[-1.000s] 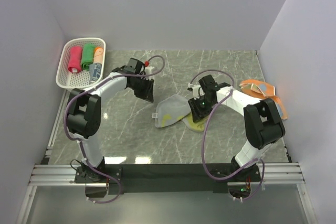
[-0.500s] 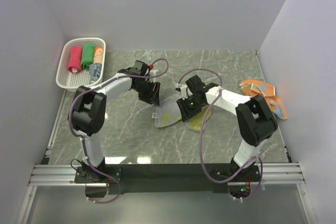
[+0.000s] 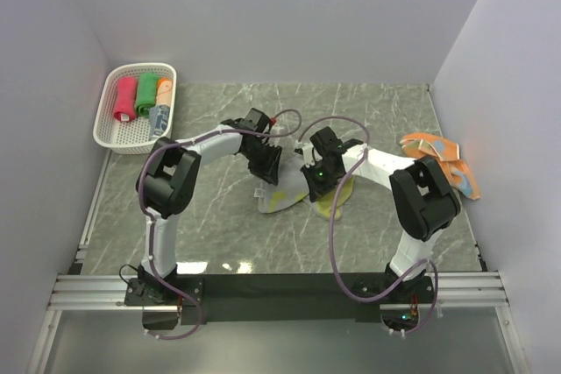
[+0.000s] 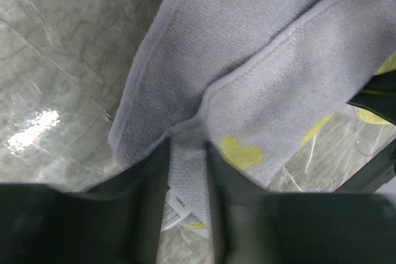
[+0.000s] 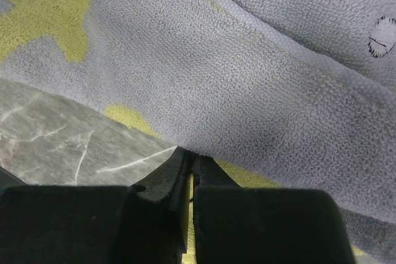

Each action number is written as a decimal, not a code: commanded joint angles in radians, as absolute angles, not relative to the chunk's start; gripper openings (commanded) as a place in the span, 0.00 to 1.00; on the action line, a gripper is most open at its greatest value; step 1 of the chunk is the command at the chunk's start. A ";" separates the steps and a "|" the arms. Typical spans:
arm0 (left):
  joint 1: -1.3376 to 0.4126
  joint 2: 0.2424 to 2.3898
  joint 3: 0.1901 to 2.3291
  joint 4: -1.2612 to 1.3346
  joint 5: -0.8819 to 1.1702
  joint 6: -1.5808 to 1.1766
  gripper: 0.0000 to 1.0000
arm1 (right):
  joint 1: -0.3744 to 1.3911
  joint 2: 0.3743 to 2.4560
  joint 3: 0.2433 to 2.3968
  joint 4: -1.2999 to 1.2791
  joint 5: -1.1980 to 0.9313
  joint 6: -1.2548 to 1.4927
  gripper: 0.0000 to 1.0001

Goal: Roll the towels
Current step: Flatten the towel

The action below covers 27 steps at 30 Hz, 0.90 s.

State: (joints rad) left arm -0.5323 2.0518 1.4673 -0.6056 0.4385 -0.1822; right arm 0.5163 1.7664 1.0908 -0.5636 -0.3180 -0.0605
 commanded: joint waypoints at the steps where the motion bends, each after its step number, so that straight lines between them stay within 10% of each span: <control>1: -0.534 2.056 1.502 -0.597 0.420 -0.189 0.29 | 0.512 1.706 1.077 -0.557 -0.325 -0.077 0.00; 9: -0.509 2.017 1.457 -0.591 0.361 -0.183 0.01 | 0.486 1.588 1.040 -0.601 -0.336 -0.124 0.00; 17: -0.494 1.927 1.424 -0.561 0.440 -0.043 0.01 | 0.446 1.506 1.006 -0.666 -0.342 -0.198 0.00; 27: -0.568 1.982 1.503 -0.630 0.485 0.120 0.45 | 0.445 1.496 0.991 -0.678 -0.337 -0.225 0.00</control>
State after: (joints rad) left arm -0.5385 1.9850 1.4559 -0.6209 0.4660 0.0505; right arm 0.4488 1.5280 0.9936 -0.6655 -0.3336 -0.2028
